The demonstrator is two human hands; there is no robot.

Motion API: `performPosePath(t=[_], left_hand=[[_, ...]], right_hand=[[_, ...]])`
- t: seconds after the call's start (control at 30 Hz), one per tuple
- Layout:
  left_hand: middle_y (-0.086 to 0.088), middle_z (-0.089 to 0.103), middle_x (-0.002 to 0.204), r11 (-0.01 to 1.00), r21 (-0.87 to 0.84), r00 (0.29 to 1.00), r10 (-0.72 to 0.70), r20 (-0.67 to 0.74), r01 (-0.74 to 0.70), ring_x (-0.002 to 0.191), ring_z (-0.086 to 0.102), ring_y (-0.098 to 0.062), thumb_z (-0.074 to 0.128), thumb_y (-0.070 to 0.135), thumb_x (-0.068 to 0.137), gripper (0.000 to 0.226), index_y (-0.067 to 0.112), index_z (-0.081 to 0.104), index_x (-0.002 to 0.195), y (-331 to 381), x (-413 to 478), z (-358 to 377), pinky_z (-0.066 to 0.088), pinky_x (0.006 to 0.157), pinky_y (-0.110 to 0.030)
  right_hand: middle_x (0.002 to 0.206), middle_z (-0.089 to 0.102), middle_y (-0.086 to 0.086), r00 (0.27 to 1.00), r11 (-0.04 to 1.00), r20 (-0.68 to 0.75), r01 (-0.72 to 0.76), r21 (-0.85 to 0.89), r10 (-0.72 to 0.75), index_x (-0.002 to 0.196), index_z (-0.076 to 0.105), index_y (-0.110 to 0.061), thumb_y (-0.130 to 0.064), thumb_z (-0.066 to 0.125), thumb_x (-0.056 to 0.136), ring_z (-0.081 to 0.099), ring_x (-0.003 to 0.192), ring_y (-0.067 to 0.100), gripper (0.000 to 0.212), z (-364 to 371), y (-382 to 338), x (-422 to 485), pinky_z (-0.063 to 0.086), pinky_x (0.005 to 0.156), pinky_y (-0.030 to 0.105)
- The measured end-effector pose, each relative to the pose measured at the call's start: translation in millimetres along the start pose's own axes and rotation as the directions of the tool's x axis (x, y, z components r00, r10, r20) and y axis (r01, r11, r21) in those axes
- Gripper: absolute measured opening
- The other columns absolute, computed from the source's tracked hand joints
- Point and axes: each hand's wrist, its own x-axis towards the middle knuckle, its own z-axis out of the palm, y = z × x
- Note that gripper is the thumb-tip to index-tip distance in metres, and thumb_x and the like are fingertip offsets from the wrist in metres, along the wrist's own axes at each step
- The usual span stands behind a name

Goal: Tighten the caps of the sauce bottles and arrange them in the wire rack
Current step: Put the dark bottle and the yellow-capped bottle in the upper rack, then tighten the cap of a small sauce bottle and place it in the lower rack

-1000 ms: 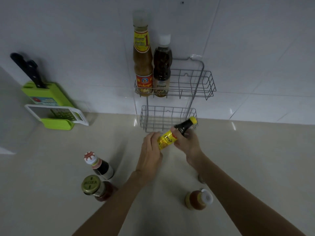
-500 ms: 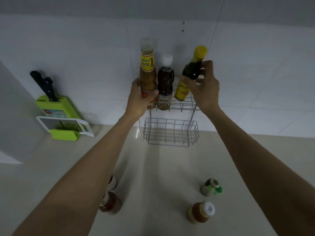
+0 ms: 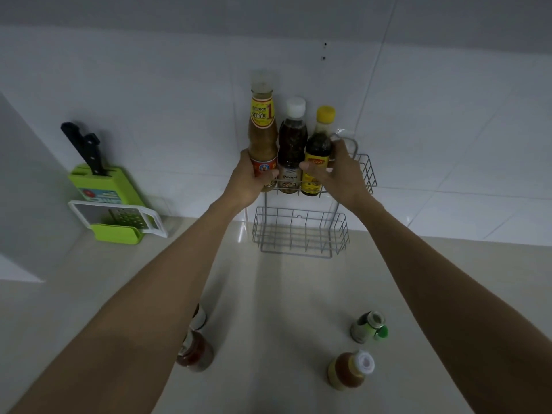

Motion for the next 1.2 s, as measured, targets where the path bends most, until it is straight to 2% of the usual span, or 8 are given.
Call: performPosePath(t=[0.1,0.23,0.33,0.6,0.8,1.0,1.13,1.2], left_hand=[[-0.012,0.045,0.143,0.999,0.038,0.999,-0.012,-0.043,0.014,0.127,0.049,-0.023,0.066,0.011,0.09,0.069,0.005,0.025,0.145,-7,-29,-18,0.043,0.084,-0.012],[-0.009,0.019,0.161,0.985,0.168,1.0,-0.024,0.011,0.022,0.146,0.024,-0.022,0.065,0.029,0.091,0.086,0.007,0.01,0.154,10,-35,-18,0.025,0.108,-0.021],[-0.004,0.034,0.155,0.966,0.244,0.997,0.074,0.035,-0.081,0.141,0.033,-0.017,0.061,0.031,0.093,0.064,0.016,0.034,0.149,16,-51,-29,0.025,0.106,-0.019],[0.007,0.067,0.12,0.991,0.093,0.923,0.128,-0.364,-0.101,0.116,0.058,-0.006,0.057,0.008,0.093,0.027,0.02,0.069,0.115,-55,-167,-82,0.041,0.102,-0.021],[0.0,0.068,0.096,0.984,-0.165,0.652,-0.168,-0.74,0.067,0.092,0.064,-0.012,0.042,-0.007,0.094,0.026,0.007,0.059,0.107,-117,-248,-69,0.049,0.098,-0.034],[0.003,0.057,0.118,0.927,-0.145,0.856,-0.375,-0.354,0.346,0.114,0.056,-0.022,0.052,-0.01,0.084,0.044,0.011,0.053,0.122,-160,-276,-51,0.046,0.093,-0.029],[0.007,0.059,0.107,0.941,-0.092,0.924,-0.337,-0.183,0.325,0.094,0.058,-0.005,0.074,0.006,0.078,0.046,0.02,0.053,0.117,-159,-278,-39,0.044,0.072,-0.006],[0.007,0.063,0.1,0.952,-0.142,0.946,-0.29,-0.143,0.271,0.085,0.062,-0.007,0.081,0.015,0.072,0.05,0.026,0.055,0.113,-155,-277,-35,0.052,0.071,-0.015]], right_hand=[[0.134,0.055,0.011,0.998,0.998,0.055,-0.04,0.058,0.037,0.136,0.032,-0.006,-0.045,0.068,0.084,0.055,0.121,0.025,0.074,19,-12,-24,0.048,0.097,0.036],[0.146,0.038,0.014,0.949,0.989,-0.313,0.009,0.147,0.038,0.144,0.027,-0.003,-0.022,0.061,0.087,0.037,0.135,0.026,0.069,15,-2,-43,0.034,0.113,0.043],[0.136,0.045,0.011,0.889,0.989,-0.457,0.089,0.121,-0.024,0.138,0.035,-0.005,-0.012,0.056,0.087,0.045,0.125,0.023,0.056,20,1,-67,0.042,0.106,0.043],[0.106,0.065,0.002,0.961,0.962,0.058,0.272,-0.011,-0.271,0.108,0.059,-0.015,-0.015,0.048,0.095,0.059,0.099,0.021,0.017,98,-27,-148,0.052,0.084,0.041],[0.101,0.068,0.007,0.817,0.831,0.474,0.488,-0.266,-0.328,0.112,0.053,-0.019,-0.056,0.033,0.096,0.06,0.093,0.029,0.045,155,-84,-191,0.048,0.069,0.038],[0.106,0.067,0.017,0.742,0.639,0.634,0.6,-0.481,-0.218,0.113,0.048,-0.01,-0.045,0.044,0.094,0.064,0.093,0.037,0.04,192,-102,-195,0.036,0.067,0.035],[0.099,0.067,0.017,0.708,0.646,0.663,0.629,-0.433,-0.246,0.116,0.049,-0.011,-0.041,0.042,0.094,0.063,0.087,0.037,0.037,178,-100,-196,0.035,0.065,0.035],[0.094,0.068,0.016,0.687,0.652,0.665,0.653,-0.386,-0.294,0.114,0.049,-0.013,-0.043,0.041,0.094,0.062,0.082,0.037,0.036,159,-100,-192,0.034,0.064,0.033]])
